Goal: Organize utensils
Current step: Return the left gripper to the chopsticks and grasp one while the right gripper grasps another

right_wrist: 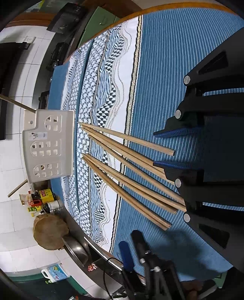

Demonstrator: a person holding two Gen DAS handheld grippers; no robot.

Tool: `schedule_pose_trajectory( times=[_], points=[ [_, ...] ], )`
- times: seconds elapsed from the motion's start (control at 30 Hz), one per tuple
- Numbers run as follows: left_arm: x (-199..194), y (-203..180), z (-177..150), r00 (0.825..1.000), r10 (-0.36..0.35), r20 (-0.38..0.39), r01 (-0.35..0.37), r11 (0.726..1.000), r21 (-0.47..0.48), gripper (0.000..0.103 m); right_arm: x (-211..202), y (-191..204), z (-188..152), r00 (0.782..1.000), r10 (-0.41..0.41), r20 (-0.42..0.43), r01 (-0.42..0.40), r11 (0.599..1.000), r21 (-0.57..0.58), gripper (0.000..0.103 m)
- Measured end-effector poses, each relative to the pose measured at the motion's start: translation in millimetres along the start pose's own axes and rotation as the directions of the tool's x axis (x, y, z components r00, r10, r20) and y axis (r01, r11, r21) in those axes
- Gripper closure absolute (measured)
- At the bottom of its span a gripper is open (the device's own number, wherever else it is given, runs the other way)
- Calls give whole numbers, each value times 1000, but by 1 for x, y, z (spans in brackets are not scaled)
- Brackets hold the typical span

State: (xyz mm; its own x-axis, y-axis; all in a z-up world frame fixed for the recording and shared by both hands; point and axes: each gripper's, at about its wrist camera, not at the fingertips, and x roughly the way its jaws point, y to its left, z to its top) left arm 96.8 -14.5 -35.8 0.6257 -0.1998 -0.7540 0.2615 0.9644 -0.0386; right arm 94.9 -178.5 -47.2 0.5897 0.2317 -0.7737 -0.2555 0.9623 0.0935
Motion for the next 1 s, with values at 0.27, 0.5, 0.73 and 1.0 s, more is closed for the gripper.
schedule_pose_trajectory(
  times=[0.27,0.5,0.73,1.0],
  points=[
    [17,-5,-8,999,-8,-37,8,1000,5,50,6,-1,0,1000,-9,-14,9,1000,8,83],
    [25,-6,-10,999,7,-40,-7,1000,6,51,8,-1,0,1000,-12,-18,12,1000,5,84],
    [23,-3,-7,996,86,-24,-86,996,29,51,9,0,-1,1000,-17,-19,17,1000,-1,86],
    [28,-11,-9,999,41,-28,-41,999,15,66,15,5,2,999,-48,-13,47,999,-22,88]
  ],
)
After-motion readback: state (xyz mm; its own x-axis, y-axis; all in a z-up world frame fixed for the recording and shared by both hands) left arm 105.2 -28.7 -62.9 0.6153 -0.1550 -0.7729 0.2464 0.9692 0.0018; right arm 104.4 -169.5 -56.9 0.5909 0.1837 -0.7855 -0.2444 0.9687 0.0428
